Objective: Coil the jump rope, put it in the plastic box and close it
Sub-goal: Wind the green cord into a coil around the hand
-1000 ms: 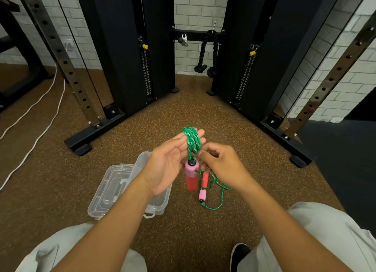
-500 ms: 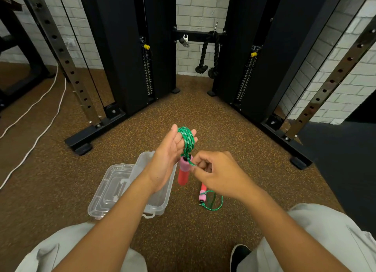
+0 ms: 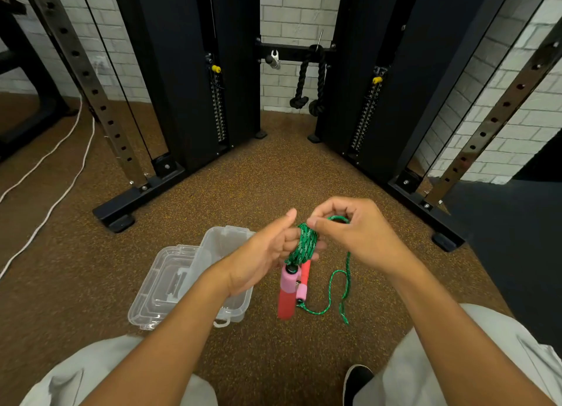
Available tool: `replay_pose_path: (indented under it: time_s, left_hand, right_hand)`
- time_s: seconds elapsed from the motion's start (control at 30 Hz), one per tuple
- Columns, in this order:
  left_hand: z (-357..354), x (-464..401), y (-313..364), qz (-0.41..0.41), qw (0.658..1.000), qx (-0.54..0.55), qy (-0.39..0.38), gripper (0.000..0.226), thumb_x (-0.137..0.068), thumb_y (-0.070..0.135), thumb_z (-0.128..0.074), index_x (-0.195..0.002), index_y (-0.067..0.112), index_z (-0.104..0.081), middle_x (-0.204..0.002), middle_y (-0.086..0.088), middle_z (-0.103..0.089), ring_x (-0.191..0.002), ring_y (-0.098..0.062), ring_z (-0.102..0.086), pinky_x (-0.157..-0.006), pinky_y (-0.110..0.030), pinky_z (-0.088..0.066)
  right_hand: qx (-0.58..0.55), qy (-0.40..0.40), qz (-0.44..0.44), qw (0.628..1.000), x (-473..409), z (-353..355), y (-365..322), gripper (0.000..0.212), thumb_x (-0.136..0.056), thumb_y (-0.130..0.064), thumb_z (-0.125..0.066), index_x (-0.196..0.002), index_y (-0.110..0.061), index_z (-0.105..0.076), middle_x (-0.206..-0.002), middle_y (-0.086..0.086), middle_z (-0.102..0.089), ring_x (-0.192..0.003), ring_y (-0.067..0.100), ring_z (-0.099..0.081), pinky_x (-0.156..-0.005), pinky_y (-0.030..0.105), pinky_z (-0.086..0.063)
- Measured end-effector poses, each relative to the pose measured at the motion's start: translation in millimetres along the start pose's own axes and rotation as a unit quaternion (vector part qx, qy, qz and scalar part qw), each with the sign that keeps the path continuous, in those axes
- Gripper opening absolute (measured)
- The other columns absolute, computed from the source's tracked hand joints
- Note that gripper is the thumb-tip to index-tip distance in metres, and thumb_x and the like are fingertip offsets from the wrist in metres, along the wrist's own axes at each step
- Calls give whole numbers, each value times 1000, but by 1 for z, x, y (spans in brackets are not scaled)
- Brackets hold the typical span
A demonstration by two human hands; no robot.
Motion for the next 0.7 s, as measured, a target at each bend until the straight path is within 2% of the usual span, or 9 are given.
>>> replay_pose_path:
  time_s: [0.07,0.17,0.23,0.3,0.37,0.53,0.63,0.7]
  left_hand:
    - [0,0,3,-6,1000,30,-5,84,-94,67,-17,-143,12,-57,-135,-2,-70,-125,-18,-65,-114,-44,-35]
    - [1,1,3,-16,998,55,-19,84,-95,65,-17,-139,7,-59,-133,-9,-71,-116,-20,-68,-104,-40,-41]
    - [1,2,4,-24,997,64,-22,84,-95,63,-17,-135,5,-62,-128,-13,-73,-107,-19,-69,-95,-34,-45]
    - [2,2,5,-30,997,69,-21,82,-95,62,-20,-129,3,-66,-121,-15,-75,-101,-20,-69,-96,-36,-45]
    - [3,2,4,-31,998,60,-18,83,-95,62,-22,-127,0,-66,-117,-17,-76,-99,-22,-69,-97,-38,-45]
    - [3,5,4,-42,994,97,-35,83,-94,60,-25,-125,-6,-66,-109,-18,-77,-91,-20,-71,-82,-25,-52]
    - [8,8,6,-69,979,186,-41,84,-93,61,-30,-126,-7,-65,-110,-20,-76,-92,-22,-72,-85,-28,-55]
    - [11,8,7,-81,976,199,-24,85,-92,63,-32,-128,-6,-65,-116,-22,-74,-96,-24,-71,-92,-32,-54]
  right_hand:
    - [-13,-1,-9,1000,-3,5,4,4,-90,-20,-76,-90,-17,-76,-85,-3,-75,-74,4,-63,-72,23,-51]
    - [-86,-17,-26,996,-6,6,11,6,-92,-12,-72,-95,-14,-76,-83,-12,-72,-74,-3,-61,-72,19,-45]
    - [-132,-13,-36,991,-7,3,14,10,-92,-8,-70,-99,-13,-75,-80,-10,-72,-73,-3,-63,-68,17,-46]
    - [-164,-7,-41,986,-8,-1,15,13,-91,-7,-71,-103,-10,-74,-78,-7,-73,-72,3,-65,-64,19,-46]
    - [-189,-4,-48,981,-9,-4,16,16,-89,-7,-72,-105,-8,-73,-79,-2,-73,-68,10,-58,-62,23,-42]
    - [-265,-23,-96,959,-12,-5,24,15,-93,-1,-65,-105,-7,-72,-91,6,-77,-63,8,-48,-63,26,-38]
    - [-235,-27,-97,967,-12,-12,32,18,-97,-5,-62,-104,-13,-77,-88,9,-71,-72,16,-49,-67,29,-38]
    - [-185,-4,-92,978,-12,-20,39,18,-99,-12,-62,-103,-17,-78,-87,13,-67,-69,15,-49,-64,28,-39]
Point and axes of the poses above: each hand's wrist, its own x-axis away from the middle knuckle, its own z-axis out of the back of the hand, y = z × x, the point moved 1 cm from there along -x, towards the middle knuckle
